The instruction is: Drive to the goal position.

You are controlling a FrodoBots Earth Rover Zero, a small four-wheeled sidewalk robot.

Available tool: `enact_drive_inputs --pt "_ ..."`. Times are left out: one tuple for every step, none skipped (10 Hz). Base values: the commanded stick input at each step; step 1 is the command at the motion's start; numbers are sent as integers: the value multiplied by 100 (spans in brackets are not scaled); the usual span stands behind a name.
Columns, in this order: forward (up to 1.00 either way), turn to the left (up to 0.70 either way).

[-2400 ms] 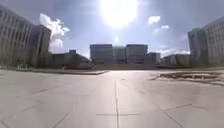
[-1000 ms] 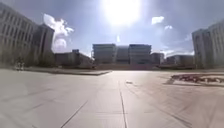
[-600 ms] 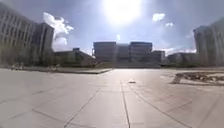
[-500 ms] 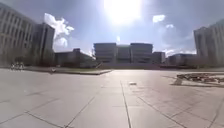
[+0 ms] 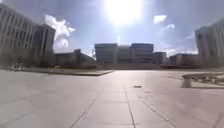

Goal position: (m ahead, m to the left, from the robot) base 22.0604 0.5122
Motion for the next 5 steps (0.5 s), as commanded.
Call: enact_drive_inputs --pt "100 -39" --pt "100 -17" --pt "100 1" --pt "100 1" --pt "100 1"
